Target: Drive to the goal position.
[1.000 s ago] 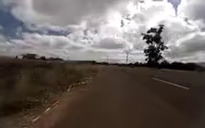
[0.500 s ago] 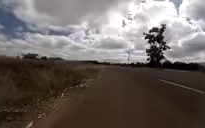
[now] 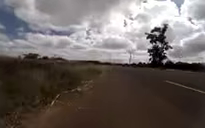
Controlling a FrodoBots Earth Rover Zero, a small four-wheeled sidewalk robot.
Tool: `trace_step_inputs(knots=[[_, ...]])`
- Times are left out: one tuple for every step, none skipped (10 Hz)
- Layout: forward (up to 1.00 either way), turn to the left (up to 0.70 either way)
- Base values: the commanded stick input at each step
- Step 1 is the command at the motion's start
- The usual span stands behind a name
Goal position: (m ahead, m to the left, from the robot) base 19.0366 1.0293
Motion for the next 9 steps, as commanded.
trace_step_inputs(knots=[[0.85,-0.18],[0.85,-0.18],[0.85,-0.18],[0.85,-0.18],[0.85,-0.18],[0.85,-0.03],[0.85,0.0],[0.85,0.0],[0.85,0.0]])
